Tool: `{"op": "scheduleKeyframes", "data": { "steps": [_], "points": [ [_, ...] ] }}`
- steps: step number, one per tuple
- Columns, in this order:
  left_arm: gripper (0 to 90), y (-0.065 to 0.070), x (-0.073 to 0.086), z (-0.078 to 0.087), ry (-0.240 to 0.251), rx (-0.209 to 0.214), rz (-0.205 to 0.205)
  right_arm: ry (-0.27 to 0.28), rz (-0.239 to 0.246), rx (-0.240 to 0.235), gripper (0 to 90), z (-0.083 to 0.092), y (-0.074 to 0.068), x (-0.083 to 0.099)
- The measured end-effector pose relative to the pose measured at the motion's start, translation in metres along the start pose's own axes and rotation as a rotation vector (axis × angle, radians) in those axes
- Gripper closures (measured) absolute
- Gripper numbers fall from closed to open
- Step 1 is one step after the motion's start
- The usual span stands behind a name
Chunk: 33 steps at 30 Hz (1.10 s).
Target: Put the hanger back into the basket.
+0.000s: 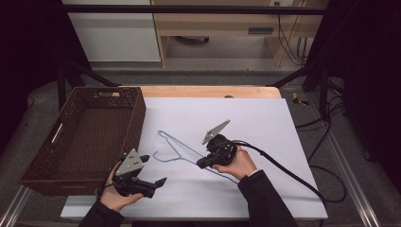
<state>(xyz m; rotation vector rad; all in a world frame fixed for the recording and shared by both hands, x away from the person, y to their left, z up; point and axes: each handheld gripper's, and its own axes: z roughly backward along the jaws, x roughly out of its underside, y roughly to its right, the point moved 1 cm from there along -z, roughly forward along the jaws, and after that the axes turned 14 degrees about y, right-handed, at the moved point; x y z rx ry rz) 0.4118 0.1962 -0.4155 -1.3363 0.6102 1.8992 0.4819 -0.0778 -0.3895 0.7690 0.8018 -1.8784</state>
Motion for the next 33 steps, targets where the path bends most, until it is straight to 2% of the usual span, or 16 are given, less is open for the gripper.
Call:
{"op": "scheduleKeyframes", "data": {
  "steps": [5, 13, 22, 28, 33],
  "points": [
    [6.5, 0.001, 0.009, -0.017, -0.028, -0.003, -0.004, 0.001, -0.004, 0.000, 87.6, 0.001, 0.001, 0.002],
    [8.8, 0.000, 0.013, -0.029, -0.031, -0.012, -0.019, 0.001, -0.007, 0.001, 87.7, 0.002, 0.002, 0.003],
    [11.3, -0.010, 0.011, -0.039, -0.020, -0.050, -0.046, 0.014, -0.011, -0.003, 87.7, 0.004, 0.003, 0.003],
    [13.3, -0.015, 0.009, -0.045, -0.009, -0.059, -0.056, 0.024, -0.012, -0.004, 87.6, 0.007, 0.003, 0.004],
    [15.0, -0.015, 0.003, -0.053, 0.012, -0.058, -0.079, 0.031, -0.013, -0.003, 87.7, 0.008, 0.004, 0.004]
  ]
}}
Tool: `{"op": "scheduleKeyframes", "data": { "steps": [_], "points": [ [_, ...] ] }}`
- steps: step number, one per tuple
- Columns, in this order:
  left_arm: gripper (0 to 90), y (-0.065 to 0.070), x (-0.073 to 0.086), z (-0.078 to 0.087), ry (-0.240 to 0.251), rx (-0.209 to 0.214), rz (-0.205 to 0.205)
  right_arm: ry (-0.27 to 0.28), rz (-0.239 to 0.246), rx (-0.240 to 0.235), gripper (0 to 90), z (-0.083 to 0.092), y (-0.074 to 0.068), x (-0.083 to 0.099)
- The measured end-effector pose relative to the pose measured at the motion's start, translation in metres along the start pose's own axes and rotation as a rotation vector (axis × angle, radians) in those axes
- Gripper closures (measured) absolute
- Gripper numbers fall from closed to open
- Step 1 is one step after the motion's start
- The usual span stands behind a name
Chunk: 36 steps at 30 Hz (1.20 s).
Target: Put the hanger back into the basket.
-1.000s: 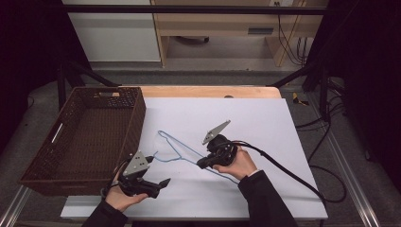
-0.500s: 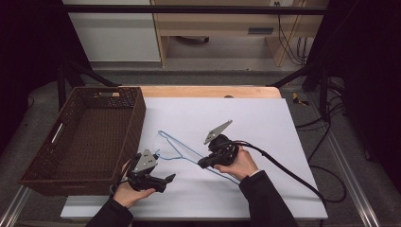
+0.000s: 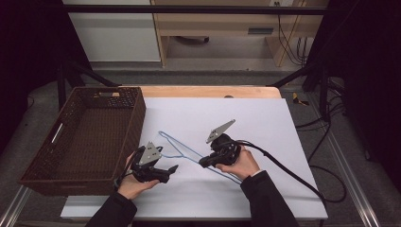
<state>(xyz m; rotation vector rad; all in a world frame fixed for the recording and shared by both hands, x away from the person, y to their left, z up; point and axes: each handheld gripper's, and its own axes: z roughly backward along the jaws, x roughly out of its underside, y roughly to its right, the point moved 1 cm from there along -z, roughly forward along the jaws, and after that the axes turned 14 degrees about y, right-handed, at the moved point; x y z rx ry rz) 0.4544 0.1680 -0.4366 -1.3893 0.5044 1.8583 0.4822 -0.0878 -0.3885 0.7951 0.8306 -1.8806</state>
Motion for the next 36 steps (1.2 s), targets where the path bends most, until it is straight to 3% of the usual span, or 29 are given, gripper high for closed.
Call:
{"op": "scheduleKeyframes", "data": {
  "steps": [9, 22, 29, 32, 36],
  "points": [
    [17.8, 0.000, -0.003, -0.005, 0.021, -0.007, -0.010, 0.005, -0.006, 0.012, 87.7, 0.003, 0.002, 0.001],
    [21.0, 0.011, -0.005, 0.011, 0.057, 0.012, -0.025, 0.009, -0.011, 0.016, 87.7, 0.006, 0.002, 0.002],
    [23.3, 0.003, -0.005, 0.000, 0.040, -0.012, -0.044, 0.014, -0.013, 0.014, 87.7, 0.007, 0.002, 0.002],
    [25.2, -0.002, -0.005, -0.008, 0.050, -0.026, -0.026, 0.023, -0.010, 0.013, 87.7, 0.008, 0.003, 0.001],
    [27.0, -0.005, -0.003, -0.017, 0.044, -0.032, -0.037, 0.022, -0.009, 0.019, 87.6, 0.009, 0.004, 0.002]
  ]
}}
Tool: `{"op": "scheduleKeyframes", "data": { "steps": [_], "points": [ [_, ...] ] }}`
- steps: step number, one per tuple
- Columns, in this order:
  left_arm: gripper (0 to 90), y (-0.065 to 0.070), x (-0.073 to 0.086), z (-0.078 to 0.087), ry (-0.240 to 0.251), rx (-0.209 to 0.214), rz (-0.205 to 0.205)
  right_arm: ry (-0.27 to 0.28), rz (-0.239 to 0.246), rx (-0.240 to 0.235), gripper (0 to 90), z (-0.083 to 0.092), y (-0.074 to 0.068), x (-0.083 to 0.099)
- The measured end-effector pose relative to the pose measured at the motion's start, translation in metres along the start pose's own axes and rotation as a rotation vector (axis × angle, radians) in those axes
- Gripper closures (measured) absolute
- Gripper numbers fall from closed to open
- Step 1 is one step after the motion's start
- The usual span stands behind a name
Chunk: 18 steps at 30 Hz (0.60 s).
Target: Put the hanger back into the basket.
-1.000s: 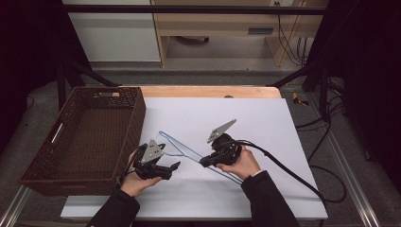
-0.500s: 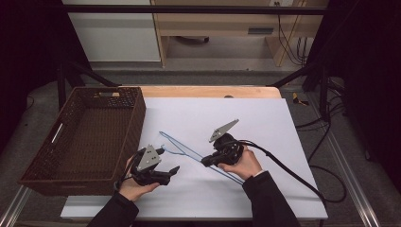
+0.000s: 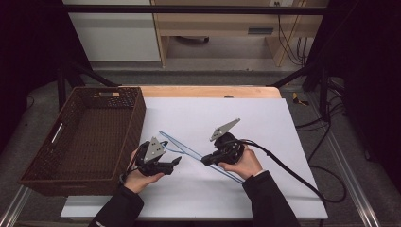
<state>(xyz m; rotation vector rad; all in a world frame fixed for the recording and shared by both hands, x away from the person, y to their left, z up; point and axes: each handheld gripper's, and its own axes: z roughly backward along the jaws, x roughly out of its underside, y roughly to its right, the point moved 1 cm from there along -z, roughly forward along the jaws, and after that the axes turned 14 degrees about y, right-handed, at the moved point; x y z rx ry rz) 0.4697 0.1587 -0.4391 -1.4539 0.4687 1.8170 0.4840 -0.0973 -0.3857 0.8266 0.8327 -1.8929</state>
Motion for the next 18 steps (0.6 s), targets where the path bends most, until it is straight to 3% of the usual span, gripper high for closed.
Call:
{"op": "scheduleKeyframes", "data": {
  "steps": [5, 10, 15, 18],
  "points": [
    [28.7, -0.001, 0.001, -0.006, 0.012, 0.001, -0.008, 0.006, -0.013, 0.004, 87.7, -0.001, 0.002, 0.002],
    [29.0, 0.009, -0.003, -0.001, 0.030, 0.033, -0.011, 0.011, -0.026, 0.013, 87.7, 0.000, 0.003, 0.006],
    [28.5, 0.025, -0.017, 0.010, 0.091, 0.085, 0.024, 0.011, -0.028, 0.008, 87.7, -0.002, 0.003, 0.008],
    [29.8, 0.034, -0.028, 0.010, 0.099, 0.098, 0.057, 0.009, -0.030, 0.003, 87.6, -0.004, 0.003, 0.009]
  ]
}}
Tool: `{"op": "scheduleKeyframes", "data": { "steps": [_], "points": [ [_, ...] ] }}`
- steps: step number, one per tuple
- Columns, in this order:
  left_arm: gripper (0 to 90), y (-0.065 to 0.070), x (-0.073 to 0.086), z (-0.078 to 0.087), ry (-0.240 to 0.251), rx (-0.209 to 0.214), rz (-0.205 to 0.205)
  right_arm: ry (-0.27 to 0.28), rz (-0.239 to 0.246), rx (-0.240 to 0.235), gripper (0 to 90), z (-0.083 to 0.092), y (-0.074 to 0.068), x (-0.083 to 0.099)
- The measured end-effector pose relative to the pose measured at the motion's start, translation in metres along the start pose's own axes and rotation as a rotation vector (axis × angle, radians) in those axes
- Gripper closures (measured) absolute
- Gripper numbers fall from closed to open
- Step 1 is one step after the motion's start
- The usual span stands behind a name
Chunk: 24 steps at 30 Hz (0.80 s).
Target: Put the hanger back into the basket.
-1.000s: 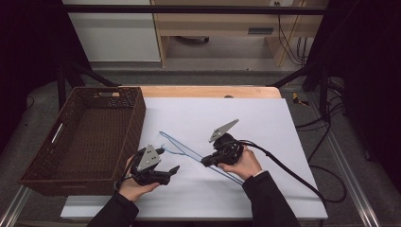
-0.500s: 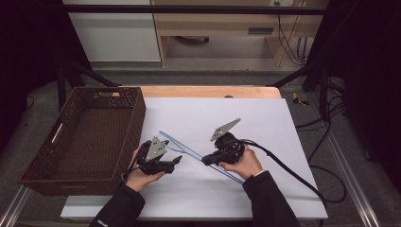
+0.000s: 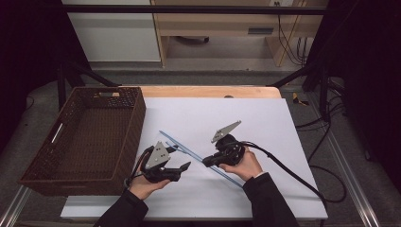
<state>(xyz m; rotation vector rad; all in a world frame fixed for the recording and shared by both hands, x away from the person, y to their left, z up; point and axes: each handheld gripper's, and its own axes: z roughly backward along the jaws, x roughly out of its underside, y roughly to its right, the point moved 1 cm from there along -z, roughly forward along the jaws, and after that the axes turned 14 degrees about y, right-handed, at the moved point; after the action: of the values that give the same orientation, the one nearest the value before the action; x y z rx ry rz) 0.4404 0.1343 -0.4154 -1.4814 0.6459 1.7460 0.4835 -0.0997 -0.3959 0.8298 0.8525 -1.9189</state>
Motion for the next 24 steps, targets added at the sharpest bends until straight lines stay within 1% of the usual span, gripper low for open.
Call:
{"op": "scheduleKeyframes", "data": {
  "steps": [1, 2, 4, 6, 7, 8, 12, 14, 15, 16, 17, 19, 22, 24],
  "points": [
    [30.9, 0.002, -0.003, -0.001, 0.003, 0.007, 0.011, -0.003, 0.007, 0.000, 87.7, -0.001, 0.000, 0.000],
    [32.2, 0.003, -0.005, -0.003, 0.002, 0.003, 0.022, -0.008, 0.006, 0.004, 87.6, -0.001, 0.000, 0.001],
    [36.8, 0.004, -0.008, -0.005, -0.005, -0.015, 0.041, -0.002, 0.007, -0.004, 87.6, -0.002, -0.001, 0.001],
    [43.6, 0.002, -0.009, -0.006, -0.003, -0.031, 0.075, -0.006, 0.013, -0.001, 87.6, -0.002, -0.001, 0.002],
    [48.7, 0.001, -0.009, -0.006, 0.001, -0.031, 0.089, -0.007, 0.015, 0.000, 87.6, -0.003, -0.001, 0.002],
    [52.6, 0.000, -0.009, -0.005, 0.004, -0.041, 0.099, -0.008, 0.016, 0.002, 87.6, -0.003, -0.001, 0.002],
    [65.3, 0.001, -0.011, -0.001, 0.014, -0.037, 0.123, -0.014, 0.015, 0.009, 87.6, -0.003, -0.001, 0.004],
    [73.0, 0.003, -0.012, 0.000, 0.012, -0.050, 0.134, -0.015, 0.016, 0.009, 87.6, -0.003, -0.001, 0.005],
    [77.5, 0.004, -0.012, 0.000, 0.013, -0.055, 0.135, -0.013, 0.015, 0.008, 87.6, -0.004, 0.000, 0.005],
    [80.5, 0.005, -0.013, 0.000, 0.016, -0.053, 0.134, -0.017, 0.012, 0.013, 87.6, -0.004, -0.001, 0.005],
    [82.7, 0.005, -0.013, 0.000, 0.015, -0.060, 0.128, -0.013, 0.019, 0.011, 87.6, -0.004, 0.000, 0.006],
    [83.8, 0.008, -0.014, -0.001, 0.010, -0.071, 0.110, -0.018, 0.020, 0.014, 87.5, -0.004, -0.001, 0.006],
    [85.0, 0.012, -0.014, -0.002, 0.005, -0.100, 0.085, -0.020, 0.025, 0.021, 87.3, -0.004, -0.002, 0.007],
    [85.3, 0.014, -0.015, -0.004, 0.002, -0.109, 0.079, -0.015, 0.036, 0.033, 86.7, -0.004, -0.004, 0.007]
  ]
}}
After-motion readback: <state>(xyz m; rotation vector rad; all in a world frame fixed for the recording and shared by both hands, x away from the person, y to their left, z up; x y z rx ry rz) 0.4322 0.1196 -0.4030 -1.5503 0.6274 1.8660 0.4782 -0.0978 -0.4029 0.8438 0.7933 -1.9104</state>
